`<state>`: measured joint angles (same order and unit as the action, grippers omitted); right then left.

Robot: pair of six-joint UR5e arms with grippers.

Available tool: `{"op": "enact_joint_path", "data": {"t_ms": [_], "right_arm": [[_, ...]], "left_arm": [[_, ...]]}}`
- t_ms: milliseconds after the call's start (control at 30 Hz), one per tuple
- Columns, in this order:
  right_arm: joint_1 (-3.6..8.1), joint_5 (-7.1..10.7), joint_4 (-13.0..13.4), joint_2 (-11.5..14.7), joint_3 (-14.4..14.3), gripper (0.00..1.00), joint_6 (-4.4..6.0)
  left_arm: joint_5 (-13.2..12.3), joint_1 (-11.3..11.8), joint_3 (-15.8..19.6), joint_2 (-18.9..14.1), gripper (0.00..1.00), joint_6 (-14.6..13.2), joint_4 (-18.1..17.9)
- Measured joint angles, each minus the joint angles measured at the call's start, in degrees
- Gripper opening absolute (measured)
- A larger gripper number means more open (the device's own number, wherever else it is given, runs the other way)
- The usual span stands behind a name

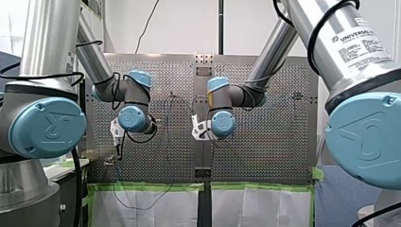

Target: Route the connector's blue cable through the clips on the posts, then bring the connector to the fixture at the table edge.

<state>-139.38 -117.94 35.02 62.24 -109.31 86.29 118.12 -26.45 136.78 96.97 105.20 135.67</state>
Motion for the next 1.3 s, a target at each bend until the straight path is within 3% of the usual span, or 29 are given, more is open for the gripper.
{"op": "enact_joint_path", "data": {"t_ms": [133,267,467,667,1033,1300], "right_arm": [[0.94,-0.89,0.73,0.03,-0.01,0.98,1.61],[1.78,-1.12,2.11,0.04,0.0,0.98,2.34],[2.26,1.07,4.08,0.02,-0.05,0.98,1.61],[2.15,4.06,3.68,-0.03,-0.07,0.98,1.45],[1.9,9.22,2.09,-0.04,-0.08,0.98,0.53],[1.8,9.99,1.91,-0.04,-0.08,0.98,0.18]], "left_arm": [[1.61,0.23,0.13,0.0,1.0,-0.07,1.29],[1.44,0.3,0.42,-0.01,1.0,-0.24,0.49],[-1.05,0.29,0.63,0.0,1.0,-0.29,-2.15],[-3.25,0.28,0.68,0.0,1.0,0.12,-3.6],[-1.21,0.33,0.75,0.01,1.0,0.69,-3.71],[-0.93,0.33,0.75,0.0,1.0,0.71,-3.74]]}}
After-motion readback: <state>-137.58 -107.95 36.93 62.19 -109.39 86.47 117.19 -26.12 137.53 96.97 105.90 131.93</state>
